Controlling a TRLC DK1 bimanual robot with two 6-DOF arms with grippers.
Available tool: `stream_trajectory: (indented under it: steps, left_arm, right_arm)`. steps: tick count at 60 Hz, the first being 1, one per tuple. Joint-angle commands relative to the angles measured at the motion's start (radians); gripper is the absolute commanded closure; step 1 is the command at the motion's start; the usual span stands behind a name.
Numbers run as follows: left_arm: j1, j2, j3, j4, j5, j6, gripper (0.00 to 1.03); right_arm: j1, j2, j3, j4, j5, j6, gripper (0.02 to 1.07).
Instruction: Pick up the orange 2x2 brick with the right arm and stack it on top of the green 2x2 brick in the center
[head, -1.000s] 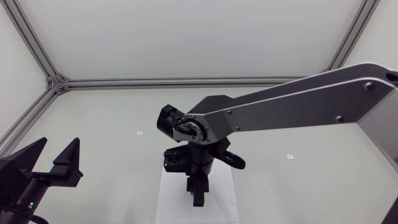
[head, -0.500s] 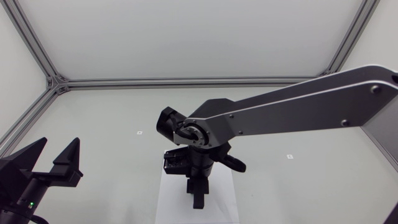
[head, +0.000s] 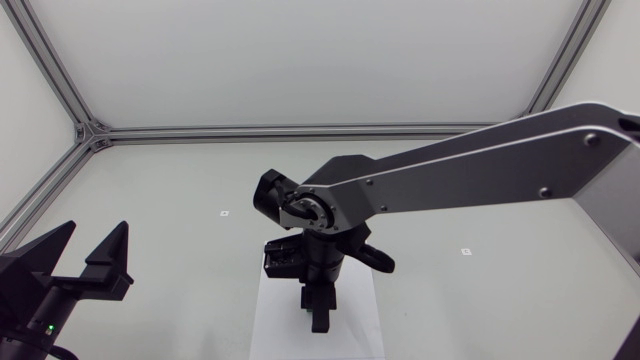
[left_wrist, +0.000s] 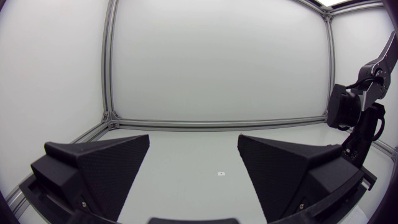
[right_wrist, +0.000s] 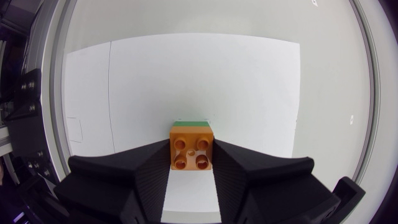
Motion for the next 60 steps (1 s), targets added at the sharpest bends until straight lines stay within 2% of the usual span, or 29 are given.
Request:
stream_trajectory:
  steps: [1, 60]
  left_arm:
    - [0.003, -0.008, -0.041, -0.015, 0.004, 0.013, 0.04]
    - [0.003, -0.008, -0.041, -0.015, 0.006, 0.013, 0.04]
  right_arm:
    - [-0.006, 0.072, -0.08, -0.004, -0.01, -0.031, 1.01]
    - [0.005, 0.053, -0.049, 0.025, 0.001, 0.016, 1.01]
